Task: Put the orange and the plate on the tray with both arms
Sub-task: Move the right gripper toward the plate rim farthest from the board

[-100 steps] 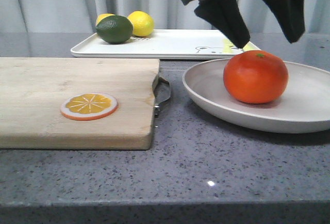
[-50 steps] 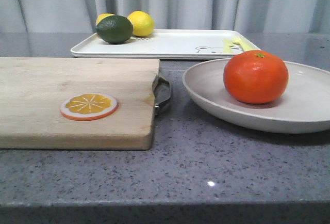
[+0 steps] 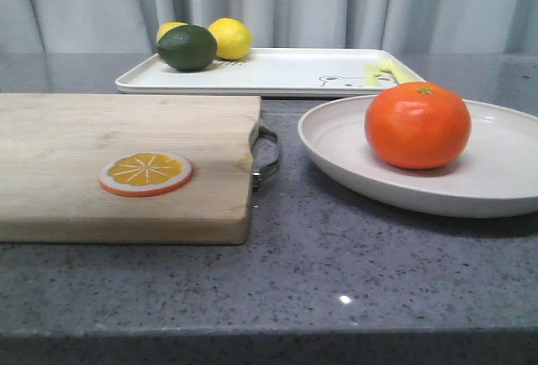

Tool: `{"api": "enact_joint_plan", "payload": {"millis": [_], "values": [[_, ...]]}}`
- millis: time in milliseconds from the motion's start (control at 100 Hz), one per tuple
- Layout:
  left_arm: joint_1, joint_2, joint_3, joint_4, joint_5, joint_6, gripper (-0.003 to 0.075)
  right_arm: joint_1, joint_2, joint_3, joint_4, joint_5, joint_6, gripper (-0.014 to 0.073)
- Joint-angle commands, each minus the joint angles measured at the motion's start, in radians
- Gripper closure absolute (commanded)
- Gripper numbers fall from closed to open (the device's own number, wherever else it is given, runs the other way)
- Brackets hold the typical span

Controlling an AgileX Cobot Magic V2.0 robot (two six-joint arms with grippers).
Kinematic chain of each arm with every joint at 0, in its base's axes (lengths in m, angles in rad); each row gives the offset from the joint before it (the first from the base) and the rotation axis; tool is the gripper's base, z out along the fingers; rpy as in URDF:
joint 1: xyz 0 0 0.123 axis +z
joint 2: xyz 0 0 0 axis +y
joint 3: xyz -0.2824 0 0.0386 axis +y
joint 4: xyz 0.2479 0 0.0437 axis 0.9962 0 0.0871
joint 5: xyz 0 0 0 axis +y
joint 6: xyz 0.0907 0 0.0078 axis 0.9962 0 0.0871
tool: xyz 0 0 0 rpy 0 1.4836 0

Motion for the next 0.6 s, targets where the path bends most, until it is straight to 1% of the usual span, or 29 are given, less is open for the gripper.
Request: {"api": "enact_joint_plan", "payload": {"millis": [0,180,420,470,520,590], "values": [[-0.003,-0.095,0.053,-0.008,-0.119,0.003,0.074,-0.005,0.008,-0.039,-0.001,-0.039,0.0,0.0661],[-0.003,-0.257,0.232,-0.006,-0.171,0.003,0.074,-0.005,0.011,-0.061,-0.001,0.024,-0.001,0.0661],[-0.003,-0.473,0.434,-0.006,-0.301,0.003,0.074,-0.005,0.063,-0.164,-0.001,0.204,-0.006,0.0655],[-0.003,-0.509,0.468,-0.006,-0.331,0.003,0.074,-0.003,0.08,-0.184,-0.001,0.228,-0.018,0.0629],[-0.003,-0.542,0.495,-0.002,-0.356,0.003,0.074,-0.003,0.095,-0.202,-0.001,0.246,-0.019,0.057],[-0.003,-0.569,0.522,-0.002,-0.374,0.003,0.074,-0.003,0.118,-0.228,0.002,0.269,-0.019,0.0443]]}}
